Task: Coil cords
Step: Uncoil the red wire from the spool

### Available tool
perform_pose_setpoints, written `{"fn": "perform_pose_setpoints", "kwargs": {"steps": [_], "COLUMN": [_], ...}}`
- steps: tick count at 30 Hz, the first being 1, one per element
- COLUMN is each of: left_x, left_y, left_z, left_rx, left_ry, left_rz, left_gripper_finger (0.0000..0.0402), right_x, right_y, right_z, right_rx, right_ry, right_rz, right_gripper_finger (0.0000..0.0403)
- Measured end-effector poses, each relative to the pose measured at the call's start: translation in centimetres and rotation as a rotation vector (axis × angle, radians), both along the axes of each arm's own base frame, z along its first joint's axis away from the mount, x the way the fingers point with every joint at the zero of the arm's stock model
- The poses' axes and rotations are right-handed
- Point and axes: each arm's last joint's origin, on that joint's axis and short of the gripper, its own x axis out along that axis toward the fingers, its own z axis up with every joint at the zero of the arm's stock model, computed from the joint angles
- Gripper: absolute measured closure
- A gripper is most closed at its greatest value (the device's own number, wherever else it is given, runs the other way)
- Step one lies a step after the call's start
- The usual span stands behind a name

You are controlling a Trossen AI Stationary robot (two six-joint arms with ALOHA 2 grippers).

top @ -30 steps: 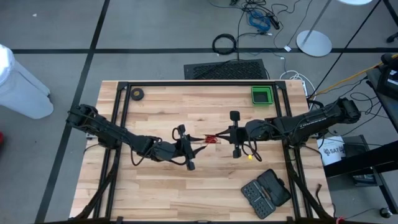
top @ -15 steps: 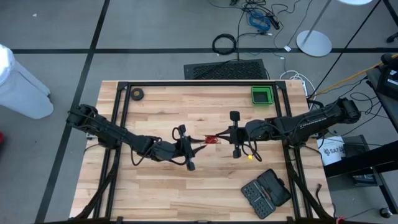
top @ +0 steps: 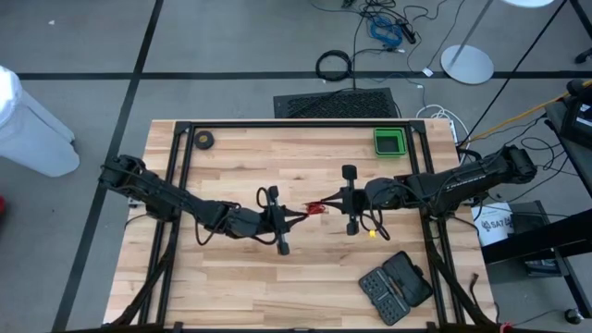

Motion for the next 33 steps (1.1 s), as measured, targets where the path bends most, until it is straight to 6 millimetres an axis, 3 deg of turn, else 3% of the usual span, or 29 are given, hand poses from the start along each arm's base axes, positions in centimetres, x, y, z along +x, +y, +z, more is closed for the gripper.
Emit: {"fn": "perform_pose_setpoints", "kwargs": {"steps": [12,22,33], "left_x": [0.01,0.00,-0.02], "left_y": [-0.12,-0.13,-0.12], "left_z": [0.02,0.02,-0.05], "left_rx": [0.001,-0.004,-0.002], "left_ry": [0.000,-0.001,0.006], "left_rz": [-0.032,-0.027,-0.023], "left_gripper_finger": [0.0378,0.0298,0.0299], "right_x": [-0.01,0.00,0.00], "right_y": [0.01,-0.02,-0.02], "right_z": [-0.01,-0.01,-0.02], "right_rx": [0.000,-0.001,-0.001], "right_ry": [0.001,0.001,0.002], "right_rz": [0.002,-0.003,-0.002], "right_gripper_finger": [0.0403,0.0403,0.0403]}}
